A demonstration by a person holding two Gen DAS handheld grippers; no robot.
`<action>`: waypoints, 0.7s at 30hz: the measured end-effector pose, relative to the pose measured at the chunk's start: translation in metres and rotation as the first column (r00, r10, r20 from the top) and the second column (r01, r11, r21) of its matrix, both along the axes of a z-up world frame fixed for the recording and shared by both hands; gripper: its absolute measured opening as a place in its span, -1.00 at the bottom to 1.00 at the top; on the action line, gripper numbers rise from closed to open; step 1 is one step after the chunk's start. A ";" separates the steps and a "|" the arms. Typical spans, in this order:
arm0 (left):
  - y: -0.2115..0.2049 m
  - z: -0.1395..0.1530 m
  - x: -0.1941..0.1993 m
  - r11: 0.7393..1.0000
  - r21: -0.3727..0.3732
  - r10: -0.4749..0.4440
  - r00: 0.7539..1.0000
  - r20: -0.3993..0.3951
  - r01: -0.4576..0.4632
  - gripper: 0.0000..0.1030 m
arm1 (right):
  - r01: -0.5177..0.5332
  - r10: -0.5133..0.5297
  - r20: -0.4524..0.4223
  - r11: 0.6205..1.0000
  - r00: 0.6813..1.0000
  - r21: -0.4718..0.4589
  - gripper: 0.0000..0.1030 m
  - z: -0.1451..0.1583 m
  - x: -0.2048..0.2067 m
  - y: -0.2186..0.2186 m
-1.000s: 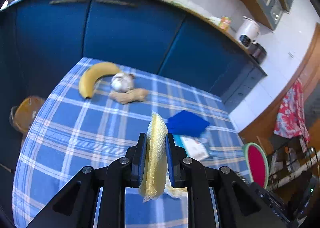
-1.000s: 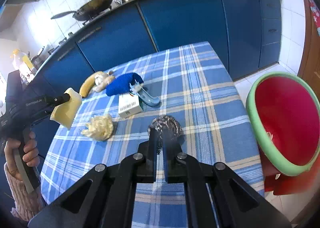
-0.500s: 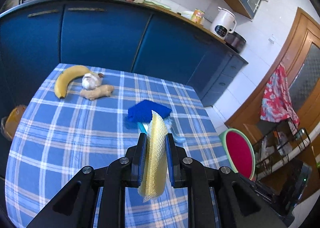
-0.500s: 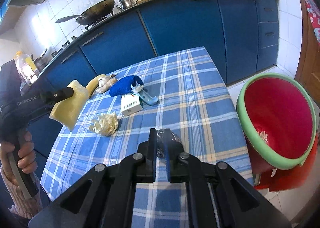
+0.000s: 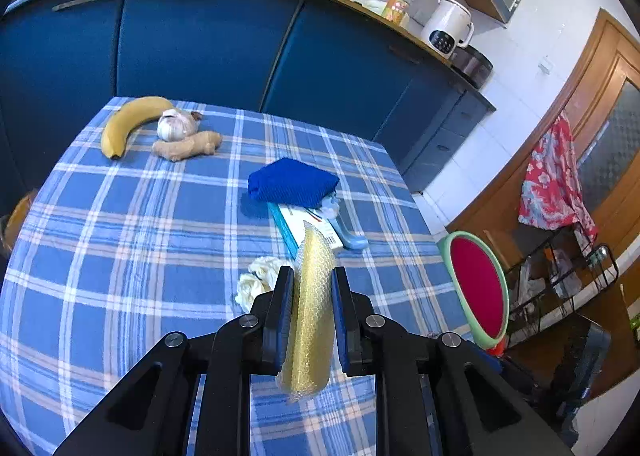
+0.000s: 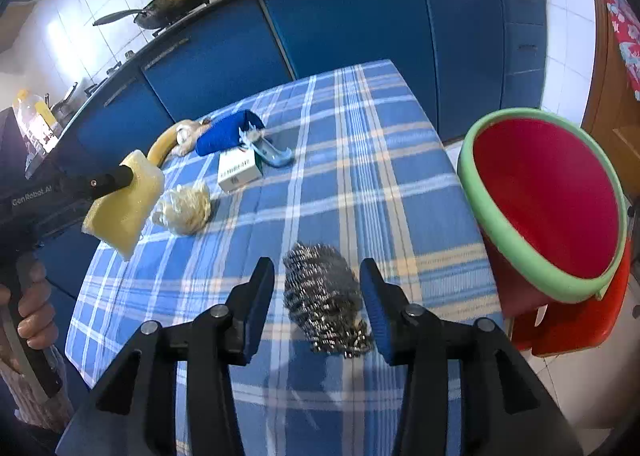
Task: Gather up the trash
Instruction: 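Lift the sleeve and scrubber and carry both over the red bucket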
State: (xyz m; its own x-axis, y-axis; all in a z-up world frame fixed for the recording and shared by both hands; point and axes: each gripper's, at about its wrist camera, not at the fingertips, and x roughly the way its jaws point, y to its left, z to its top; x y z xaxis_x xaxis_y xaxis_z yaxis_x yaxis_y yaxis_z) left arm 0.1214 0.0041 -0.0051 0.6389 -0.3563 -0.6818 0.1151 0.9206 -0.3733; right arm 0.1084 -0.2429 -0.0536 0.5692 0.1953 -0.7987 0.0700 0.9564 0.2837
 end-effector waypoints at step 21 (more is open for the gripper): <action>-0.042 0.000 -0.007 0.995 0.045 -0.086 0.996 -0.022 0.087 -0.63 | 0.023 -0.023 -0.020 0.999 1.000 0.022 -0.29 -0.023 -0.007 0.003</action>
State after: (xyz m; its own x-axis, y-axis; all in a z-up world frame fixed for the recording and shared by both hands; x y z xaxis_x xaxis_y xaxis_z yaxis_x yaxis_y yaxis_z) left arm 0.1144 -0.0383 -0.0055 0.5931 -0.3777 -0.7110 0.1875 0.9236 -0.3343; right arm 0.1015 -0.2398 -0.0767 0.5578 0.2004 -0.8054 0.0974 0.9479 0.3033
